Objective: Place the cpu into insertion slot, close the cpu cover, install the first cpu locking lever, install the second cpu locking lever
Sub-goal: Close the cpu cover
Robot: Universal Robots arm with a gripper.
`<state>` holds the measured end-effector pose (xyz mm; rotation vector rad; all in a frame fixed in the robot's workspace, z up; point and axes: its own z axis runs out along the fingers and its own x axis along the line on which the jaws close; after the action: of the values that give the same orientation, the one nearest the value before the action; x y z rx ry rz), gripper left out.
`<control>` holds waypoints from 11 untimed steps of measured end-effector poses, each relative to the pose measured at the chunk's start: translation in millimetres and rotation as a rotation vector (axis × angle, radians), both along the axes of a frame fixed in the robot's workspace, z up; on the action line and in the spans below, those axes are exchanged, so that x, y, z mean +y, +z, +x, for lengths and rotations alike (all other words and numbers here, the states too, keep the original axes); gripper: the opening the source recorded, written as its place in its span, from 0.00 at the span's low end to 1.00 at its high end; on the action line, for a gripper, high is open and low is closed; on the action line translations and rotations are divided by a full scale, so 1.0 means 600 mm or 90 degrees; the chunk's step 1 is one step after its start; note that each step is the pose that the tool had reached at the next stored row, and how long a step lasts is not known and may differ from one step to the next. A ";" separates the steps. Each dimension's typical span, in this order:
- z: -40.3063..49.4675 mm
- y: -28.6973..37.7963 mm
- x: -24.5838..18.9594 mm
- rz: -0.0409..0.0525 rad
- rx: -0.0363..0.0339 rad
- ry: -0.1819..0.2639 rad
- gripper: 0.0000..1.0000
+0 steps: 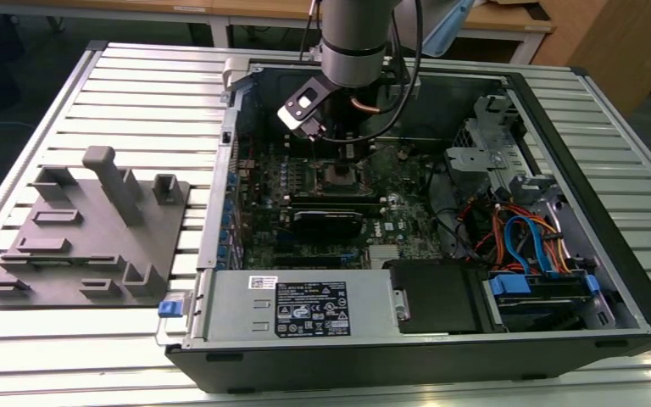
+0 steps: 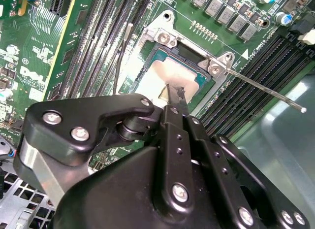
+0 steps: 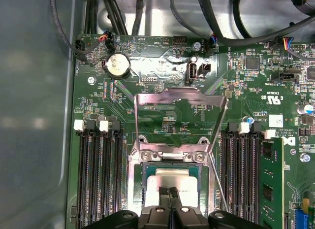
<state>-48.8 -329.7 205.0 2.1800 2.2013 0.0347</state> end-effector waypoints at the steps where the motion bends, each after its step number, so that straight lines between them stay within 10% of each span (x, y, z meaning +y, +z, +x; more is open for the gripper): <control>1: 0.000 0.000 0.0000 0.0000 0.0000 0.000 0.10; 11: 0.000 0.016 0.0000 -0.0001 0.0000 0.000 0.10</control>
<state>-48.8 -329.7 214.6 2.1800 2.2012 0.0346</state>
